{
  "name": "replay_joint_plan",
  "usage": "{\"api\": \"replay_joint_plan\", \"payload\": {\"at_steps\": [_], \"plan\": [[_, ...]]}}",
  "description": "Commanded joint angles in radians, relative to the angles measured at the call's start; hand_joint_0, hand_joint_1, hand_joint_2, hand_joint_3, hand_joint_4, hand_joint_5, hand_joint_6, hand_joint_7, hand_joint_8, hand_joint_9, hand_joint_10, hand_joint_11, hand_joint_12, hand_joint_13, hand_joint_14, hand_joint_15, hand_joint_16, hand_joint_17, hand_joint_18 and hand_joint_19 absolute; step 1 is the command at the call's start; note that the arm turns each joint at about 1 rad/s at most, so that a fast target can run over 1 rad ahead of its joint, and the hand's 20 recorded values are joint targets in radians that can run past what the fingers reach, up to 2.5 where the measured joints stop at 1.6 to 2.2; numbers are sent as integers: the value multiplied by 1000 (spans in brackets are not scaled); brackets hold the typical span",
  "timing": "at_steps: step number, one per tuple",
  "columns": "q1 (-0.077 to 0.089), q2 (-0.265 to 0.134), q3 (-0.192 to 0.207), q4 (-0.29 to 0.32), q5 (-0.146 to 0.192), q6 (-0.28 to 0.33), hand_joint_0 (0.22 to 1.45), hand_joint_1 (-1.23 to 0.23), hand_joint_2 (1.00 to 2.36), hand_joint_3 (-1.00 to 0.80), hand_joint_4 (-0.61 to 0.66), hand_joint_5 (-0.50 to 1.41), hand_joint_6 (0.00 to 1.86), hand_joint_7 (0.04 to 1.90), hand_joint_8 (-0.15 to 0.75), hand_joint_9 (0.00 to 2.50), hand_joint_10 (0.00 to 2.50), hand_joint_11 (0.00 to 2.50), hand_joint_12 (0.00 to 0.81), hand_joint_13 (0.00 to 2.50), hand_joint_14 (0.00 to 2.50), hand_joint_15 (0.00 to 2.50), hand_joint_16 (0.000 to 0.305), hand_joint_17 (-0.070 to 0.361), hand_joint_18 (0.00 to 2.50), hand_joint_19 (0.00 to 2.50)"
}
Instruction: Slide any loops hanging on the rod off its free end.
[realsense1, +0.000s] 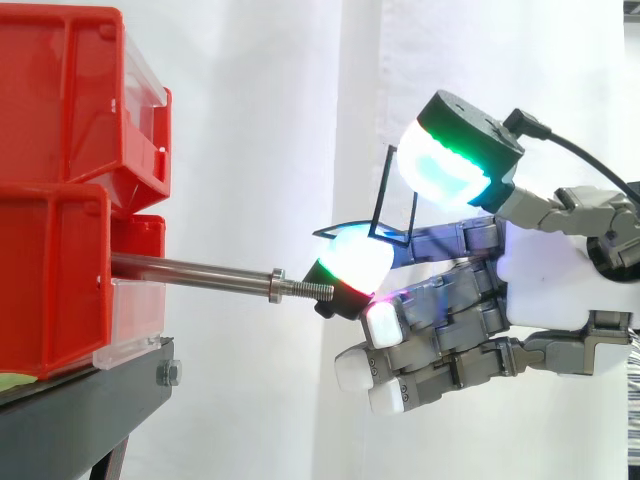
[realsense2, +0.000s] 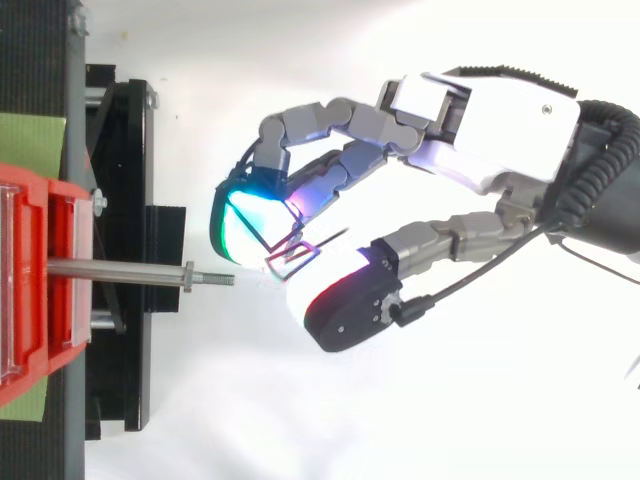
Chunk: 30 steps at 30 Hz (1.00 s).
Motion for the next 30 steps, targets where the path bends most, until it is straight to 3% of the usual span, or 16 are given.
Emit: {"api": "replay_joint_plan", "payload": {"at_steps": [1, 4, 10, 15, 22, 30], "plan": [[1, 0, 0, 0, 0, 0, 421, -659, 1000, -500, 121, -89, 552, 1220, 302, 941, 12, 478, 345, 813, 8, 218, 44, 100, 720, 270], [1, 0, 0, 0, 0, 0, 413, -708, 1000, -500, 144, -97, 556, 1207, 301, 915, 14, 463, 350, 809, 8, 221, 46, 102, 727, 260], [1, 0, 0, 0, 0, -1, 403, -666, 1000, -500, 152, -95, 542, 1212, 302, 906, 11, 456, 355, 802, 8, 225, 48, 108, 716, 283], [1, 0, 0, 0, 0, -1, 515, -587, 1000, -500, 63, -88, 551, 1286, 275, 935, 16, 480, 316, 796, 9, 241, 39, 89, 675, 338], [1, 0, 0, 0, 0, -1, 594, -493, 1000, -500, 47, -86, 569, 1283, 263, 966, 14, 484, 295, 798, 11, 266, 36, 82, 660, 382], [1, 0, 0, 8, 0, -1, 621, -556, 1010, -375, 83, -92, 635, 1236, 276, 980, 15, 498, 305, 805, 10, 258, 37, 83, 673, 378]]}}
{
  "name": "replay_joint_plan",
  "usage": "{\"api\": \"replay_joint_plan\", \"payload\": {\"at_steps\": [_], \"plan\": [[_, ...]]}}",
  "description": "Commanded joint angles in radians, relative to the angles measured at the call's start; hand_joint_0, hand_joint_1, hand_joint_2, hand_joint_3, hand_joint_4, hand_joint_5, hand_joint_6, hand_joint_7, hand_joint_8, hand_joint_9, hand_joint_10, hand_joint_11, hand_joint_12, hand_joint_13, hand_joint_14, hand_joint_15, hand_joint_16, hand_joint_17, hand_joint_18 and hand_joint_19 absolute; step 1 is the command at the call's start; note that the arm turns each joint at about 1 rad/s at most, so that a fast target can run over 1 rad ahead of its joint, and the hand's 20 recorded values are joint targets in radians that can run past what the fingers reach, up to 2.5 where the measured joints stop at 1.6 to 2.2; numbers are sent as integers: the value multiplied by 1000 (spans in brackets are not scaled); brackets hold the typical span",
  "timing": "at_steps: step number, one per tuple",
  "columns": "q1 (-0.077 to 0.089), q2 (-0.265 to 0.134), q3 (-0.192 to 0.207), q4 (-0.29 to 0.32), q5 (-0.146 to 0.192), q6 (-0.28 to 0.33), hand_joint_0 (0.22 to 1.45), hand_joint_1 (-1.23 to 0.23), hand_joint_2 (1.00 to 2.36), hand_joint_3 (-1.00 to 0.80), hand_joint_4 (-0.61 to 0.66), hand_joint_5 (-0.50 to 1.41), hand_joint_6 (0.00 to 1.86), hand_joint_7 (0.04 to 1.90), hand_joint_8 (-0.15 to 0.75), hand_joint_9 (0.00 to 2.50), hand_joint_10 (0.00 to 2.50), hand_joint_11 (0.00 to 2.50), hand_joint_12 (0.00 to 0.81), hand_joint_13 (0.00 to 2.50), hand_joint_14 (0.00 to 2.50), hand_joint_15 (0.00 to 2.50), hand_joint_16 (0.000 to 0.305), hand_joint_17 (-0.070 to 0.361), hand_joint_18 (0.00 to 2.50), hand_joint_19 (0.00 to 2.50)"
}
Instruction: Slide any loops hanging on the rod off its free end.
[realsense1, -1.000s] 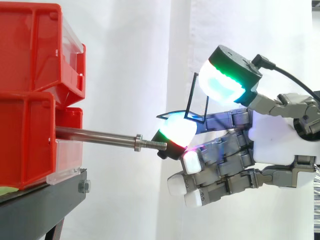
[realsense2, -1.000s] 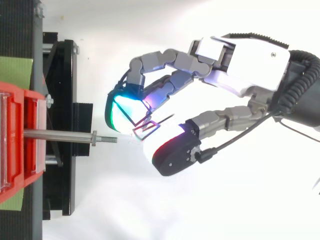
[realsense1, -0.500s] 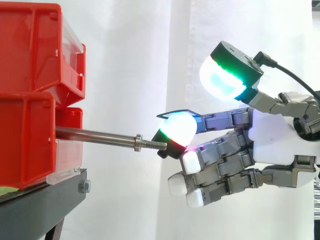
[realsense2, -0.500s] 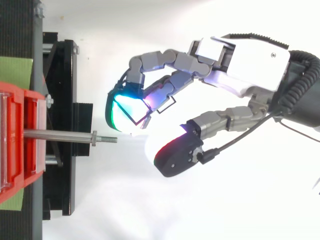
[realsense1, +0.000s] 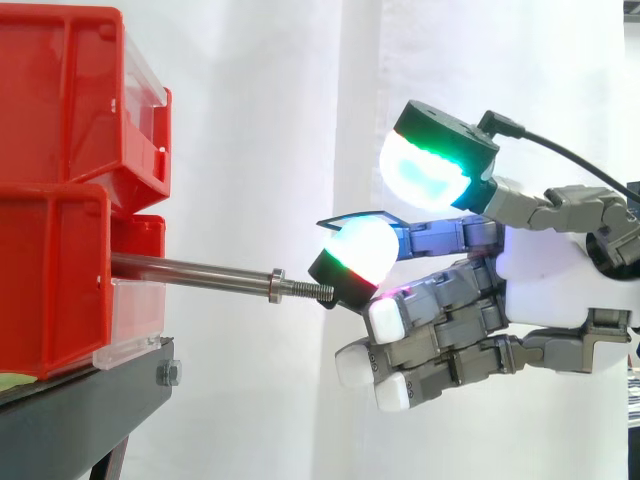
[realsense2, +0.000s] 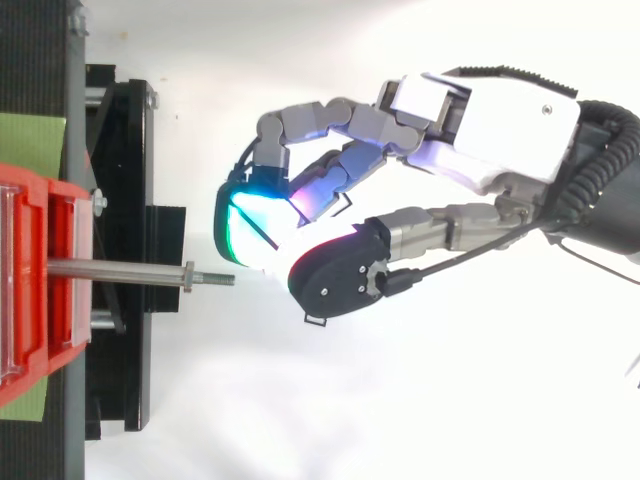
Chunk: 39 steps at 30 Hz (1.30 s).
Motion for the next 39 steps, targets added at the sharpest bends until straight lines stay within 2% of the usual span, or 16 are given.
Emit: {"api": "replay_joint_plan", "payload": {"at_steps": [1, 3, 7, 8, 9, 10, 17, 32, 39], "plan": [[0, 0, 0, 0, 0, 0, 619, -561, 1012, -356, 81, -95, 643, 1238, 274, 976, 15, 496, 306, 805, 10, 261, 37, 83, 674, 371], [0, 0, 0, 1, 0, 0, 608, -586, 1015, -301, 81, -103, 697, 1159, 275, 968, 15, 497, 305, 802, 10, 261, 37, 83, 675, 370], [0, 0, 0, 1, 0, 0, 591, -615, 1018, -212, 70, -122, 746, 1241, 276, 954, 18, 509, 307, 790, 10, 259, 38, 85, 677, 367], [0, 0, 0, 1, 0, 0, 589, -663, 1018, -192, 78, -154, 828, 1163, 277, 950, 15, 520, 311, 788, 10, 256, 38, 86, 677, 363], [0, 0, 0, 1, 0, 0, 594, -726, 1017, -164, 87, -165, 858, 1178, 285, 952, 15, 530, 320, 796, 10, 253, 40, 90, 692, 348], [0, -1, 0, 1, 0, 0, 594, -729, 1018, -150, 85, -167, 880, 1152, 281, 953, 16, 526, 320, 795, 11, 249, 40, 90, 692, 354], [0, 0, 0, 1, 0, 0, 634, -743, 1019, -88, -2, -161, 913, 1304, 281, 960, 15, 535, 318, 816, 10, 265, 41, 92, 715, 350], [4, 0, 0, 3, 2, 0, 644, -740, 1020, -71, -45, -162, 928, 1290, 281, 945, 18, 520, 315, 814, 11, 273, 41, 92, 713, 359], [13, 0, 0, -8, -3, -2, 647, -744, 1020, -48, -47, -156, 932, 1293, 284, 962, 17, 528, 317, 817, 11, 279, 41, 93, 716, 357]]}}
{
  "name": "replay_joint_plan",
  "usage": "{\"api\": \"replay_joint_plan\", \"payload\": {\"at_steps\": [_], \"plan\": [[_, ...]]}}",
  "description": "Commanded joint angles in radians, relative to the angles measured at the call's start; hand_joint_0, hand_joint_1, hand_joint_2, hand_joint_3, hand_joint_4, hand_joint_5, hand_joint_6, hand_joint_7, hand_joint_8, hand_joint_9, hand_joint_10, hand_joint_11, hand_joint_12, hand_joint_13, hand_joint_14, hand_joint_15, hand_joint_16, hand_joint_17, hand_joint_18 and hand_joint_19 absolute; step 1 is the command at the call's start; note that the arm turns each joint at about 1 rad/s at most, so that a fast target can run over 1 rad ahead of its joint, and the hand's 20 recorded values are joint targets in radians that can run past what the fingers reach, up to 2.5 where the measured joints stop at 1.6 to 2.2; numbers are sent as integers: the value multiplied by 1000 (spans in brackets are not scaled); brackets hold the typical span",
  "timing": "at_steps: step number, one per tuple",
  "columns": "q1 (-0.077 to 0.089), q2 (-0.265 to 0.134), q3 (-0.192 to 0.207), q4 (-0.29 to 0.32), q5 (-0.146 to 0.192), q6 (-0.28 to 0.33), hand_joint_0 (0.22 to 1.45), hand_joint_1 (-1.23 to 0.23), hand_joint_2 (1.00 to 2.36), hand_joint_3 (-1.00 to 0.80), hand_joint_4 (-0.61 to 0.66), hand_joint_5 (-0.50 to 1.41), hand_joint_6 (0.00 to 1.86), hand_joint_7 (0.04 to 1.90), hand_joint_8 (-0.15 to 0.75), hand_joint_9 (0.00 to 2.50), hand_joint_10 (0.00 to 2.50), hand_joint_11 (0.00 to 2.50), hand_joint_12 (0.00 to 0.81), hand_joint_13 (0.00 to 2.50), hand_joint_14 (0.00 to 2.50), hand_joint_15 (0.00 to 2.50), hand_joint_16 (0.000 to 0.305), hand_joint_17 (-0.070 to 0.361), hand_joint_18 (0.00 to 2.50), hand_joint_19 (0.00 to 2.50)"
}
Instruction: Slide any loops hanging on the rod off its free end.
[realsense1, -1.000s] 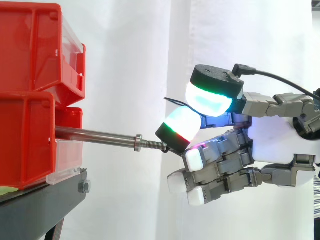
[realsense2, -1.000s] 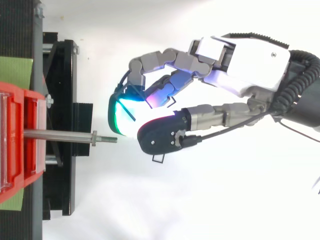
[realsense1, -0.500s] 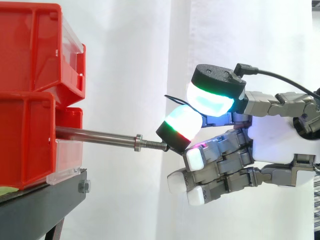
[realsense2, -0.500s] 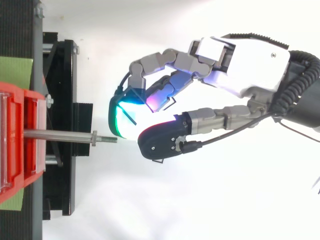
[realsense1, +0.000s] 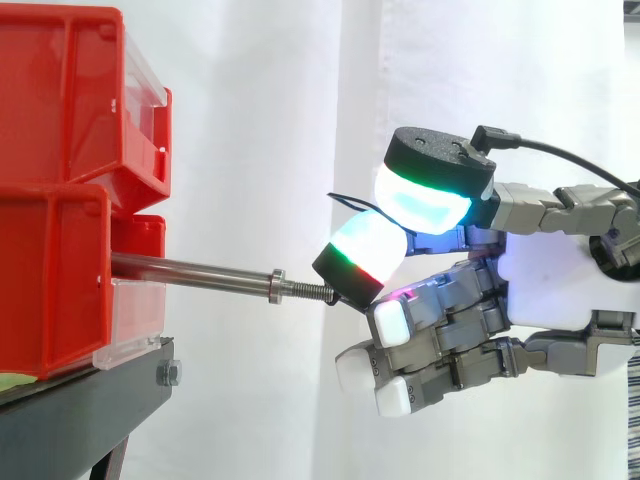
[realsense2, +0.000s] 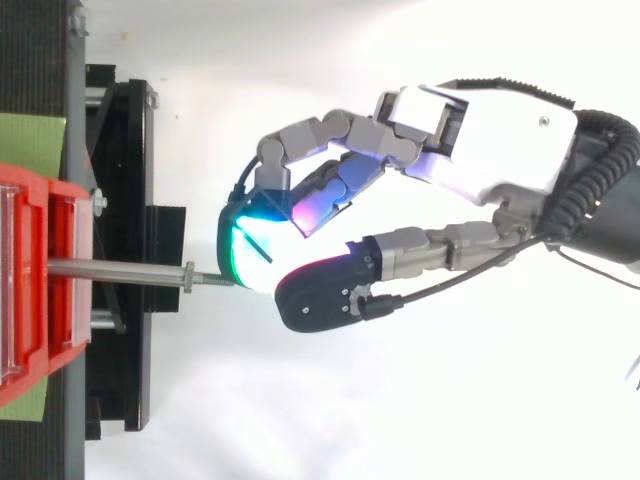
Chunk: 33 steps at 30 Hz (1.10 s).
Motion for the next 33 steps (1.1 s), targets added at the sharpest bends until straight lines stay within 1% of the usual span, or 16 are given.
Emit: {"api": "replay_joint_plan", "payload": {"at_steps": [1, 4, 7, 8, 9, 10, 11, 12, 14, 15, 17, 18, 22, 25, 28, 33], "plan": [[3, 1, 0, -5, 0, -1, 646, -744, 1021, -46, -49, -155, 932, 1296, 286, 969, 15, 540, 319, 816, 12, 278, 41, 93, 716, 357], [5, -1, 0, -5, 3, -4, 646, -744, 1020, -43, -43, -154, 932, 1286, 288, 974, 15, 535, 321, 820, 12, 277, 42, 93, 717, 355], [5, 1, -2, -24, 3, -1, 647, -746, 1019, -45, -47, -153, 932, 1287, 292, 978, 15, 535, 321, 822, 11, 275, 42, 94, 719, 355], [5, 1, -3, -60, 0, 1, 646, -746, 1019, -42, -48, -153, 933, 1278, 291, 980, 16, 537, 321, 822, 11, 281, 42, 95, 721, 354], [8, 1, -5, -117, -3, 1, 647, -746, 1019, -44, -45, -153, 933, 1276, 291, 981, 17, 535, 321, 823, 11, 278, 42, 95, 721, 361], [8, 1, -5, -117, -3, 1, 647, -746, 1019, -43, -46, -153, 933, 1276, 291, 983, 18, 533, 324, 824, 12, 274, 42, 95, 722, 361], [11, 24, -5, -179, -3, 7, 648, -746, 1019, -47, -49, -153, 933, 1278, 292, 983, 18, 536, 322, 825, 11, 279, 42, 95, 721, 361], [13, 30, -9, -205, -5, 10, 647, -746, 1019, -44, -47, -153, 933, 1279, 294, 985, 15, 536, 322, 825, 11, 278, 42, 95, 722, 361], [13, 56, -31, -231, -5, 12, 647, -746, 1019, -44, -46, -152, 932, 1281, 294, 991, 17, 534, 321, 828, 11, 283, 42, 95, 722, 361], [13, 78, -66, -235, -6, 10, 647, -747, 1019, -45, -46, -152, 932, 1282, 294, 996, 15, 540, 322, 827, 11, 282, 42, 95, 723, 358], [13, 99, -103, -226, -8, 12, 645, -747, 1019, -38, -45, -152, 932, 1282, 297, 999, 16, 545, 322, 829, 10, 275, 43, 96, 726, 360], [14, 137, -164, -179, -5, 12, 645, -747, 1019, -39, -46, -152, 932, 1285, 296, 1000, 15, 536, 322, 831, 11, 279, 43, 96, 726, 359], [16, 185, -227, -108, 8, 13, 646, -747, 1018, -41, -44, -151, 932, 1284, 297, 1002, 15, 535, 327, 835, 10, 278, 43, 97, 730, 351], [16, 191, -239, -117, 3, 16, 646, -747, 1018, -45, -40, -151, 932, 1280, 298, 1001, 15, 534, 327, 834, 10, 278, 43, 97, 729, 359], [16, 191, -239, -156, -8, 16, 646, -748, 1018, -45, -44, -151, 932, 1273, 297, 999, 18, 526, 329, 831, 10, 274, 43, 97, 730, 358], [20, 191, -239, -149, -9, 5, 646, -747, 1018, -46, -44, -151, 932, 1273, 298, 999, 15, 534, 331, 831, 10, 274, 43, 97, 733, 357]]}}
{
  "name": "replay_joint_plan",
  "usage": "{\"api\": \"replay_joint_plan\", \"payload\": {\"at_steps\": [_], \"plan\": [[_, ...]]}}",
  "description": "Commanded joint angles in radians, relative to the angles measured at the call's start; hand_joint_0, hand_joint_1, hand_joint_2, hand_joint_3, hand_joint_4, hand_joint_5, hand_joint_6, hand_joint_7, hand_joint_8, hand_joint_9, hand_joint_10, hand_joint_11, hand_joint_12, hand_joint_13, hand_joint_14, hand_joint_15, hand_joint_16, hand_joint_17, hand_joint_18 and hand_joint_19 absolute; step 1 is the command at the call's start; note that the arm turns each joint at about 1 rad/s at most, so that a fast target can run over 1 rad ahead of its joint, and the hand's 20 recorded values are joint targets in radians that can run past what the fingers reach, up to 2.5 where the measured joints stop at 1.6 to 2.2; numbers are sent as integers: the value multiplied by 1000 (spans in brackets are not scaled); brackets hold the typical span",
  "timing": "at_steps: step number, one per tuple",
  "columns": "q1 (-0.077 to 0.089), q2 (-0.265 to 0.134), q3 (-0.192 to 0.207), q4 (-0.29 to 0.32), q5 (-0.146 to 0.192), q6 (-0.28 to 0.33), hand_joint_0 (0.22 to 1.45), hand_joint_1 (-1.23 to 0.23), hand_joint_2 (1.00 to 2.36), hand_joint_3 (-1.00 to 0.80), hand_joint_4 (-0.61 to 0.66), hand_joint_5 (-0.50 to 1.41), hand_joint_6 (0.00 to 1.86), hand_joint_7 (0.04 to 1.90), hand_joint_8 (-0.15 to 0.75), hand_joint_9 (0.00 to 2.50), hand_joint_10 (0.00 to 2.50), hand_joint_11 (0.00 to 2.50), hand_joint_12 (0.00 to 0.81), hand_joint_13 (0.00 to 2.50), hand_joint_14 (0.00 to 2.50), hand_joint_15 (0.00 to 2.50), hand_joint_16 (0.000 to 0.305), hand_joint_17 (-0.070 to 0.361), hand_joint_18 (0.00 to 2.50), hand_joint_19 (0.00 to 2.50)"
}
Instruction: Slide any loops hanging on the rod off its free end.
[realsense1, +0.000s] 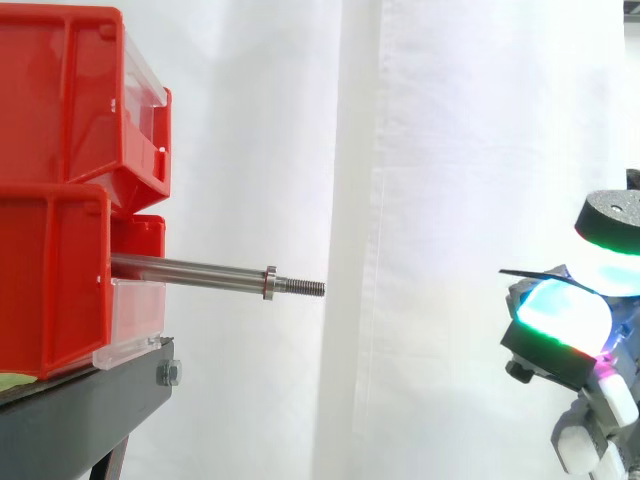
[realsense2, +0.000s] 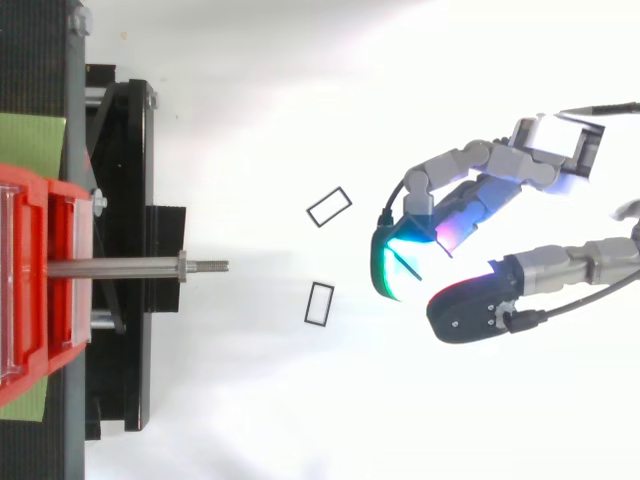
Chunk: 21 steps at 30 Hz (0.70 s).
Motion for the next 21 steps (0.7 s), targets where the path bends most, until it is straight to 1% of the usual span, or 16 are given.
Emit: {"api": "replay_joint_plan", "payload": {"at_steps": [1, 4, 6, 21], "plan": [[3, -1, -1, 2, -1, -10, 646, -748, 1018, -46, -46, -151, 932, 1275, 298, 999, 16, 534, 334, 831, 10, 273, 43, 97, 734, 357], [1, 1, -1, 2, -6, -16, 646, -748, 1018, -46, -45, -151, 931, 1278, 299, 1001, 15, 524, 331, 831, 10, 277, 43, 97, 734, 357], [1, 1, -1, -1, -1, -18, 646, -749, 1018, -43, -42, -151, 931, 1278, 301, 1003, 15, 536, 331, 834, 11, 277, 43, 97, 737, 356], [1, 1, -1, -3, 1, -19, 647, -751, 1017, -44, -42, -149, 928, 1293, 311, 1031, 15, 542, 333, 846, 11, 286, 43, 98, 756, 369]]}}
